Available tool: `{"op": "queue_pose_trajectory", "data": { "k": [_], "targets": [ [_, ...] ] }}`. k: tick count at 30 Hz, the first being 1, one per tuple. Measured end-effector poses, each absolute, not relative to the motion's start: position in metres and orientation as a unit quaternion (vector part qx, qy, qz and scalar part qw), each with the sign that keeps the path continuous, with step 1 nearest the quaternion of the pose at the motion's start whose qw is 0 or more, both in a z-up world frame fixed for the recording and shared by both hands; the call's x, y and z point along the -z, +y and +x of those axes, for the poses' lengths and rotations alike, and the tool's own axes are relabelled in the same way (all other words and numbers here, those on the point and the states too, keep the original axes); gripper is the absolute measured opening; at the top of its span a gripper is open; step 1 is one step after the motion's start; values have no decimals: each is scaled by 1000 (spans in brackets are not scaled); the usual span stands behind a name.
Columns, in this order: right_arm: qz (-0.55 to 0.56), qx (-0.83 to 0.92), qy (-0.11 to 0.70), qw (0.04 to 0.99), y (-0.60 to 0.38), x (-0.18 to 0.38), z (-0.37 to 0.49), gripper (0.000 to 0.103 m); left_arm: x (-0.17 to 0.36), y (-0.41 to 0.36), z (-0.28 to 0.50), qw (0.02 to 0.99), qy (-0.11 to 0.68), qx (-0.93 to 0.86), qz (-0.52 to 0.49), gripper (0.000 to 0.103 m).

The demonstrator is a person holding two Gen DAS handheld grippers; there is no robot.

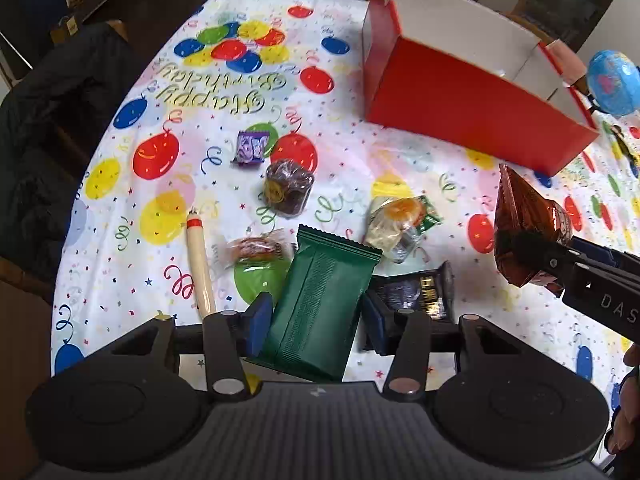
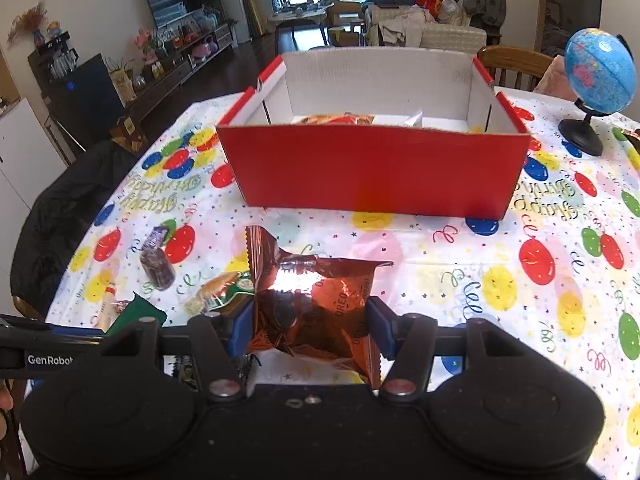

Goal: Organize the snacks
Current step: 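Grasp the green packet with the left gripper while the right grasps the copper foil bag, then carry the green packet and copper bag into the box and open both grippers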

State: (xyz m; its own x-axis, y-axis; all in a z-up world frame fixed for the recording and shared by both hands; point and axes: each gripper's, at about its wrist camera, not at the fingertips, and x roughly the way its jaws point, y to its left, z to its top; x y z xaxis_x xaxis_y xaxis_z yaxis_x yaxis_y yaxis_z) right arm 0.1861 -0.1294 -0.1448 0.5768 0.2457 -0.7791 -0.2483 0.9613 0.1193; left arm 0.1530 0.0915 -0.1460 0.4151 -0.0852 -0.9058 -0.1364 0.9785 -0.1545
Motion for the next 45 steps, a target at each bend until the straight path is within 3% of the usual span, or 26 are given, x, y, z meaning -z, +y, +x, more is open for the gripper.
{"op": "queue_pose_trajectory", "data": {
  "k": [14, 29, 45],
  "targets": [
    [0, -143, 411, 901, -129, 97, 166, 57, 89, 85, 144, 865, 493, 9, -91, 48],
    [-14, -129, 356, 926, -145, 43, 204, 57, 19, 55, 193, 904, 421, 43, -59, 48],
    [-31, -119, 343, 931, -162, 34, 281, 57, 8, 25, 282, 917, 395, 46, -34, 48]
  ]
}}
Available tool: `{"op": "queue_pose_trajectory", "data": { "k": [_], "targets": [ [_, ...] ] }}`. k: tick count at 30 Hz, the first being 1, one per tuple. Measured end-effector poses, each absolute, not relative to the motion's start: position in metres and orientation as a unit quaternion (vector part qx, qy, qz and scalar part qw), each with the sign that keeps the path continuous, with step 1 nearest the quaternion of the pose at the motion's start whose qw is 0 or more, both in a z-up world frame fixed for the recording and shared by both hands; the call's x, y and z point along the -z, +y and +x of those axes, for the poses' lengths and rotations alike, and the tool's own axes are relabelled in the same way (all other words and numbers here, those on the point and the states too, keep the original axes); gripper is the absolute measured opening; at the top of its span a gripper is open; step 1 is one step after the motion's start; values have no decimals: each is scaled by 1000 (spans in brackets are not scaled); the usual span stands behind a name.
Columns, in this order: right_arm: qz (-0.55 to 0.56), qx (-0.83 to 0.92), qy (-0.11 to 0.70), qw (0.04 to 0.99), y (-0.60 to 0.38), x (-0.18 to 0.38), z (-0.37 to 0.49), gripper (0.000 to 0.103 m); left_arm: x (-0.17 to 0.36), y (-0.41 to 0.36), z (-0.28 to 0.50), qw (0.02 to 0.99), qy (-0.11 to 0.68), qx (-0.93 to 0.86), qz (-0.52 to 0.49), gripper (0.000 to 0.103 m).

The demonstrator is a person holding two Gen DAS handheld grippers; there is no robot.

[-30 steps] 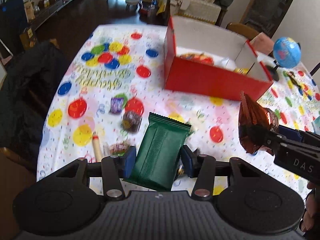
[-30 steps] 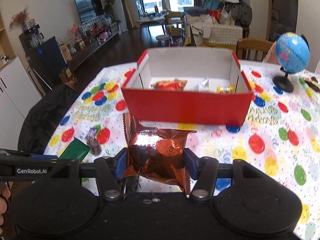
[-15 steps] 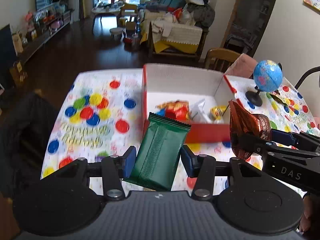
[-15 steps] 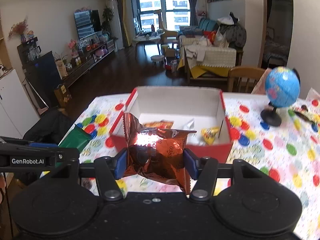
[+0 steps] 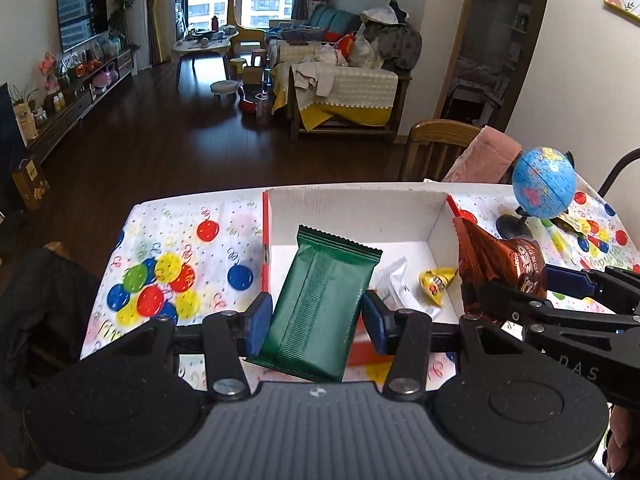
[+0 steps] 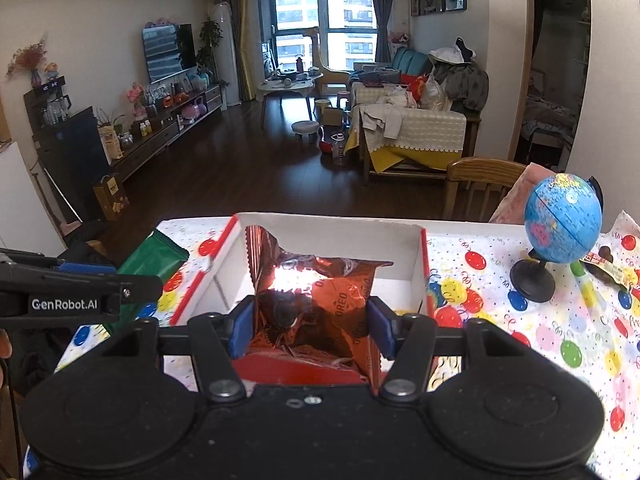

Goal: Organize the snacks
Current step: 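Carry the green packet and copper bag into the box and open both grippers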

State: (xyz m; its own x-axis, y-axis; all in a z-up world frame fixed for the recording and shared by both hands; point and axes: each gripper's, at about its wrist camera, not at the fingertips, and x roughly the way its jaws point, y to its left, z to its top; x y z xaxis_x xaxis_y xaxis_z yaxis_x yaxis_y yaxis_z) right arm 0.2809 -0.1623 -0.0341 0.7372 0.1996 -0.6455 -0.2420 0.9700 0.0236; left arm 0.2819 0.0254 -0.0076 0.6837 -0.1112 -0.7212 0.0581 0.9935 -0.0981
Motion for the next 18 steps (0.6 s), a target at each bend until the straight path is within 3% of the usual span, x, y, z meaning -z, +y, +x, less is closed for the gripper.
{"op": "queue_pose_trajectory", "data": {
  "k": [18],
  "targets": [
    [-31, -107, 407, 906, -176, 107, 361, 58, 77, 8, 369, 890, 455, 34, -20, 48]
  ]
}}
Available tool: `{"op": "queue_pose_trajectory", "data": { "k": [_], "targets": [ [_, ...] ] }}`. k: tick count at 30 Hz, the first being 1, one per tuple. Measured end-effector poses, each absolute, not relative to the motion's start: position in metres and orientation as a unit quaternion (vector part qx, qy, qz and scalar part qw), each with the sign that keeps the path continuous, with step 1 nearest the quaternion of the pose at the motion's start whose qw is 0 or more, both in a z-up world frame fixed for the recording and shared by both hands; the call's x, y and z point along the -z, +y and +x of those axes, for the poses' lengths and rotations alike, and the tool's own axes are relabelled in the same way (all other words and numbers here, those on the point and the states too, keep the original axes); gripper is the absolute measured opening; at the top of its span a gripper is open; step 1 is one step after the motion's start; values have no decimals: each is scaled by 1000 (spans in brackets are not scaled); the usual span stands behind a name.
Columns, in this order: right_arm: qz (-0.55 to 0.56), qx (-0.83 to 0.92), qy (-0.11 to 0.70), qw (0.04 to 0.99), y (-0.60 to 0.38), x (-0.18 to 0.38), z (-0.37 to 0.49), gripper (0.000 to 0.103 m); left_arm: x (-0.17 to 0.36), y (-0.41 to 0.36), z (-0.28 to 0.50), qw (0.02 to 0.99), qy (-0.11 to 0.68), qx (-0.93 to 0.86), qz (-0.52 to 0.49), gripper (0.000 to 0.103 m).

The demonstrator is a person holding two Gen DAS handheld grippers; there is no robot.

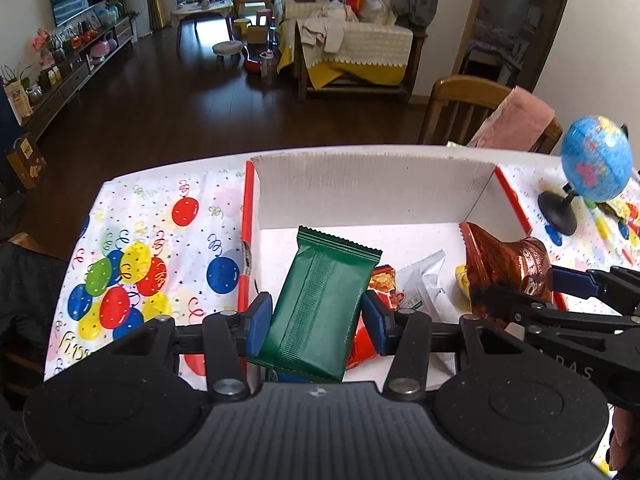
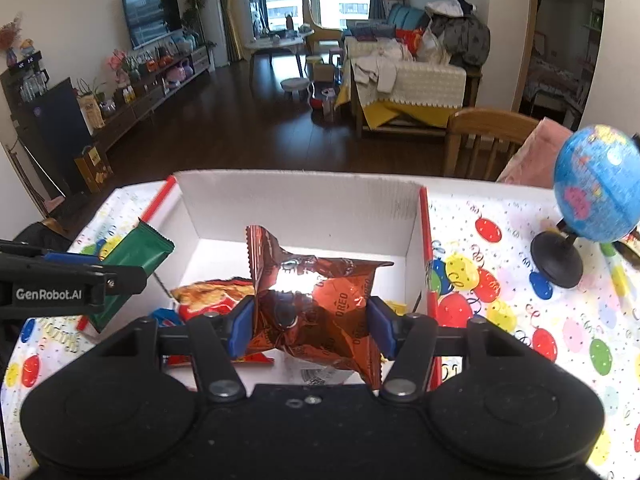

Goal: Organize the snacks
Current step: 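Carry the green packet and copper bag into the box and open both grippers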

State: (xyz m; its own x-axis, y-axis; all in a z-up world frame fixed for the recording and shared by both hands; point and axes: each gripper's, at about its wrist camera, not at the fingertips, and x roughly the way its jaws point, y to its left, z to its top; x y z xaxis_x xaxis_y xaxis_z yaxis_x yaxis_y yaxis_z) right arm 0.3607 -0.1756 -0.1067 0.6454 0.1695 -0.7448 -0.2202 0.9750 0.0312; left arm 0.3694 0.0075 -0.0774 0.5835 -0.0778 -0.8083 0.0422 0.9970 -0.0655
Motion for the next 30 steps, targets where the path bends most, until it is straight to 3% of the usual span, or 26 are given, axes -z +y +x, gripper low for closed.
{"op": "queue_pose_trajectory", "data": {
  "k": [23, 30],
  "targets": [
    [-31, -112, 450, 885, -174, 147, 371, 62, 122, -4, 387, 867, 497, 39, 10, 48],
    [-24, -110, 441, 891, -179, 139, 364, 75, 113, -2, 378, 869, 492, 42, 7, 51]
  ]
}}
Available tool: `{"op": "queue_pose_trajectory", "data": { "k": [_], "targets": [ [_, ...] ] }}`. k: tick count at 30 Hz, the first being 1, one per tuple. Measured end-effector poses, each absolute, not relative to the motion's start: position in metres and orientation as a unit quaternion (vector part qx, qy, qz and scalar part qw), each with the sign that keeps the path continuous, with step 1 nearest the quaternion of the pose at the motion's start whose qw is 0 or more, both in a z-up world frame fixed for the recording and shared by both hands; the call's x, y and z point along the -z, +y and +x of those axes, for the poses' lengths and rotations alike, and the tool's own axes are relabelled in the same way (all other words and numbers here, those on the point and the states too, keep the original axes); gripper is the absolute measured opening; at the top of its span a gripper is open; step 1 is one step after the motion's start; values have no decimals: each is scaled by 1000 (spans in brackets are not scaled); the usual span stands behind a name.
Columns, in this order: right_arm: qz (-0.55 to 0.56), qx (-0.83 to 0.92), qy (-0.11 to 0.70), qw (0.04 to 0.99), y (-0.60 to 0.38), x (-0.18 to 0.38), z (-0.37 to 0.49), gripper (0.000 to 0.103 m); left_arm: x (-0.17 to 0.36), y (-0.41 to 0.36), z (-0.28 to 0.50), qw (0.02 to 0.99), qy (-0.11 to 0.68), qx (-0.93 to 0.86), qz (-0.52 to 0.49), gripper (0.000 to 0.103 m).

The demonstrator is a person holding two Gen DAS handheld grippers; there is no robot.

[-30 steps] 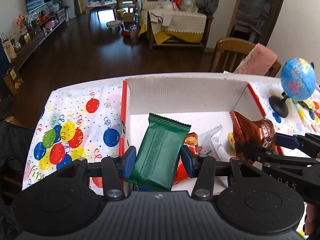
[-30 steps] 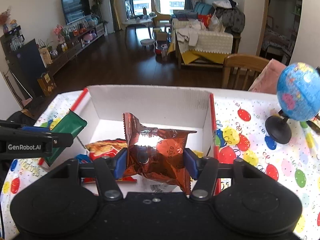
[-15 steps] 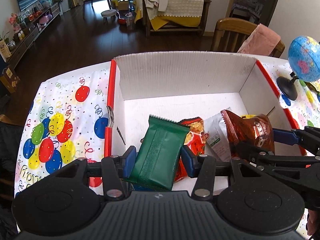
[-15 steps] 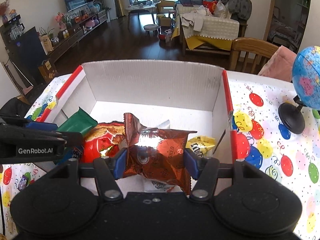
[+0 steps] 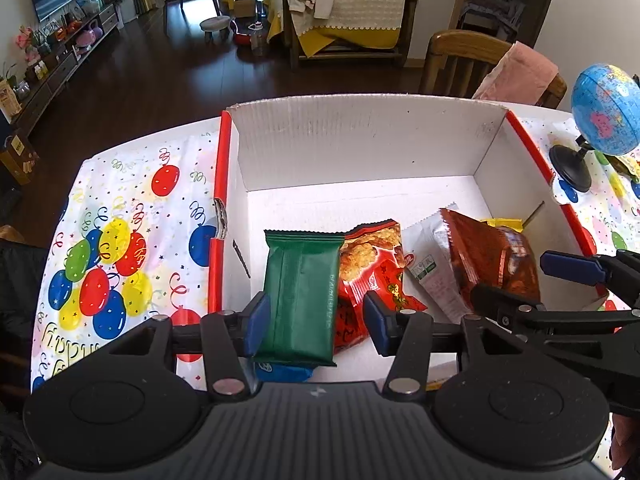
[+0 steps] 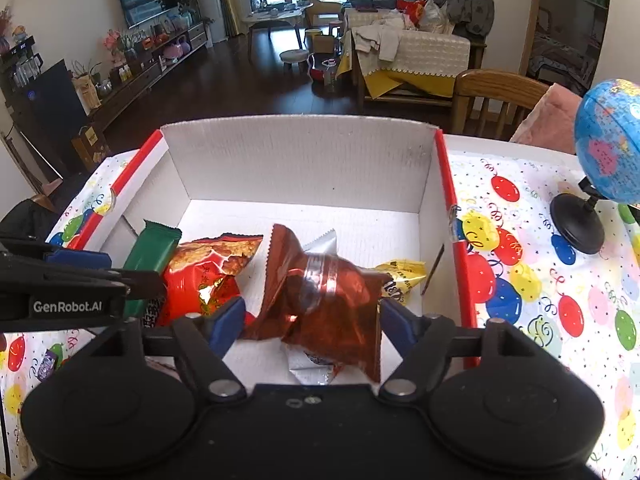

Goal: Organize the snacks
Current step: 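Carry the green packet and copper bag into the box and open both grippers, then withdraw both tools from the box toward the remaining snacks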

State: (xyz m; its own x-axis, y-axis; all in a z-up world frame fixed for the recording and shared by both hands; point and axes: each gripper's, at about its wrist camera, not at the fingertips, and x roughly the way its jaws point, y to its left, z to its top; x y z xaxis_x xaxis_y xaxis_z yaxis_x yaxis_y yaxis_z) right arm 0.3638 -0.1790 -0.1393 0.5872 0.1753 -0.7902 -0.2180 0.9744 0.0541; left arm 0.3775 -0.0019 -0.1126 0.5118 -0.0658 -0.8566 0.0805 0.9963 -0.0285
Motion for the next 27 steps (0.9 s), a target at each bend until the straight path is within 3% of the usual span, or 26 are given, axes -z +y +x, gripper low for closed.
{"op": "queue_pose_trajectory", "data": {
  "k": [3, 15, 19, 27],
  "targets": [
    [-23, -112, 436, 893, -180, 134, 358, 79, 105, 1, 370, 873, 485, 44, 3, 57],
    [-19, -124, 406, 905, -178, 97, 321, 88, 68, 11, 332, 887, 460, 48, -7, 58],
    [-17, -131, 393, 910, -173, 83, 305, 91, 55, 17, 314, 892, 449, 48, -11, 65],
    [-13, -144, 371, 917, -166, 61, 269, 94, 32, 30, 275, 902, 429, 46, -17, 66]
  ]
}}
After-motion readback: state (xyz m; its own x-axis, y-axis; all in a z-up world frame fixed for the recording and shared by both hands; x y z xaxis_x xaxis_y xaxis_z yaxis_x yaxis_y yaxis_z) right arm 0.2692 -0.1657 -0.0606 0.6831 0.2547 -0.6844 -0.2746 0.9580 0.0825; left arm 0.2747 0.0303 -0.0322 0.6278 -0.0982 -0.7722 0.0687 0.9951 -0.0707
